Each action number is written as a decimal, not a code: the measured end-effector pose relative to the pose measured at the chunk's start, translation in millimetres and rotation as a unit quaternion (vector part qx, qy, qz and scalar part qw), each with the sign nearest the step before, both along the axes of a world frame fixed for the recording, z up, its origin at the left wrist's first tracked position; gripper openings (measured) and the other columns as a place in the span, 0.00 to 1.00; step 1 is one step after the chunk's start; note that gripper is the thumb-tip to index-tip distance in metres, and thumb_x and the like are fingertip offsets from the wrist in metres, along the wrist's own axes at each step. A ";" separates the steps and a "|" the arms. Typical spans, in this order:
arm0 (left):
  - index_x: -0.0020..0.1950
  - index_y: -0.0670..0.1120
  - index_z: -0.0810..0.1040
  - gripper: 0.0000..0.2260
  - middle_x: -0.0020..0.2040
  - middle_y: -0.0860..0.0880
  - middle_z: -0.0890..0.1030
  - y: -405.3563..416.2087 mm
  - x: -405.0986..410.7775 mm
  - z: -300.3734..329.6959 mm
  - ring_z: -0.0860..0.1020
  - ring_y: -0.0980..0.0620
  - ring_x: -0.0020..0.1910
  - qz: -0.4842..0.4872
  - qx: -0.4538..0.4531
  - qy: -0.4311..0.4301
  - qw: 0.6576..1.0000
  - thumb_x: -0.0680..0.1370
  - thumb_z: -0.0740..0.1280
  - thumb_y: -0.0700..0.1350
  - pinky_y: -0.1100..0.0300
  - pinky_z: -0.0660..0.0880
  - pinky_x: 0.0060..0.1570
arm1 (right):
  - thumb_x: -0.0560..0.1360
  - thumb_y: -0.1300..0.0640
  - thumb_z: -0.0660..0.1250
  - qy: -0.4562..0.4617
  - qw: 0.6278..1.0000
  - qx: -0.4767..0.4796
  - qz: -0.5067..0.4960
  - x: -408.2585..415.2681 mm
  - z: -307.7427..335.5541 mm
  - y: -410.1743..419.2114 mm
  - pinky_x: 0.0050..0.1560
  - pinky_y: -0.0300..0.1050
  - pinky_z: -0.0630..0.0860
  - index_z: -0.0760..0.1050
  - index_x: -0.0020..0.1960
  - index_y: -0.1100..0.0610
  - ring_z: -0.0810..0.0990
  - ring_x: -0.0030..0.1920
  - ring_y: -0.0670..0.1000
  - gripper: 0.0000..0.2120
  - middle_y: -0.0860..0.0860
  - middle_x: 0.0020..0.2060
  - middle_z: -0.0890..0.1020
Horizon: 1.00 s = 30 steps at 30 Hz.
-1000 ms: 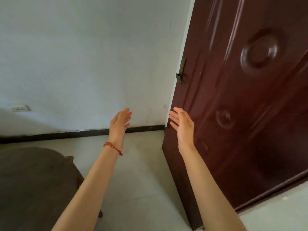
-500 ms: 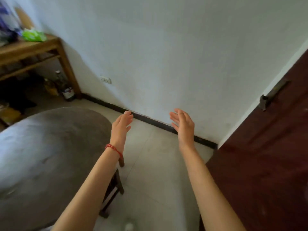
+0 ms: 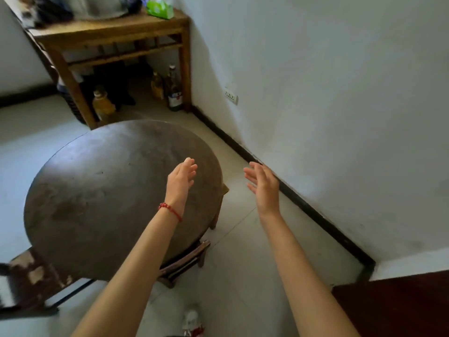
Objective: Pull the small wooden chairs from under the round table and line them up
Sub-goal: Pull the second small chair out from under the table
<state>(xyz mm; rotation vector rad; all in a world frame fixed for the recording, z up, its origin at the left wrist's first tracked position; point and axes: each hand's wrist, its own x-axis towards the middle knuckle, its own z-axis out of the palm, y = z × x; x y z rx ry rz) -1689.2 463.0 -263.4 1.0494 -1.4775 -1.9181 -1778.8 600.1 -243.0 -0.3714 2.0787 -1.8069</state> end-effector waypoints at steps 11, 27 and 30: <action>0.65 0.42 0.70 0.20 0.64 0.43 0.74 -58.3 47.7 -61.5 0.72 0.46 0.63 0.124 0.068 -0.080 0.987 0.78 0.55 0.53 0.51 0.67 0.66 | 0.79 0.50 0.54 -0.074 0.990 0.056 0.105 7.3 -63.9 -84.8 0.52 0.38 0.73 0.73 0.57 0.53 0.77 0.54 0.48 0.13 0.50 0.51 0.79; 0.65 0.42 0.70 0.19 0.64 0.43 0.74 -4.7 88.2 -153.5 0.72 0.48 0.63 0.283 0.179 -0.184 0.924 0.79 0.55 0.52 0.56 0.67 0.60 | 0.78 0.54 0.57 -0.186 0.942 0.158 0.231 8.5 -165.9 -88.7 0.53 0.42 0.72 0.74 0.56 0.58 0.77 0.52 0.49 0.13 0.52 0.50 0.79; 0.64 0.42 0.71 0.19 0.64 0.43 0.74 4.4 86.2 -170.8 0.72 0.47 0.63 0.290 0.191 -0.201 0.916 0.79 0.55 0.51 0.55 0.67 0.61 | 0.78 0.54 0.58 -0.183 0.932 0.184 0.251 7.4 -186.1 -85.2 0.55 0.44 0.72 0.74 0.55 0.58 0.77 0.51 0.49 0.12 0.52 0.50 0.79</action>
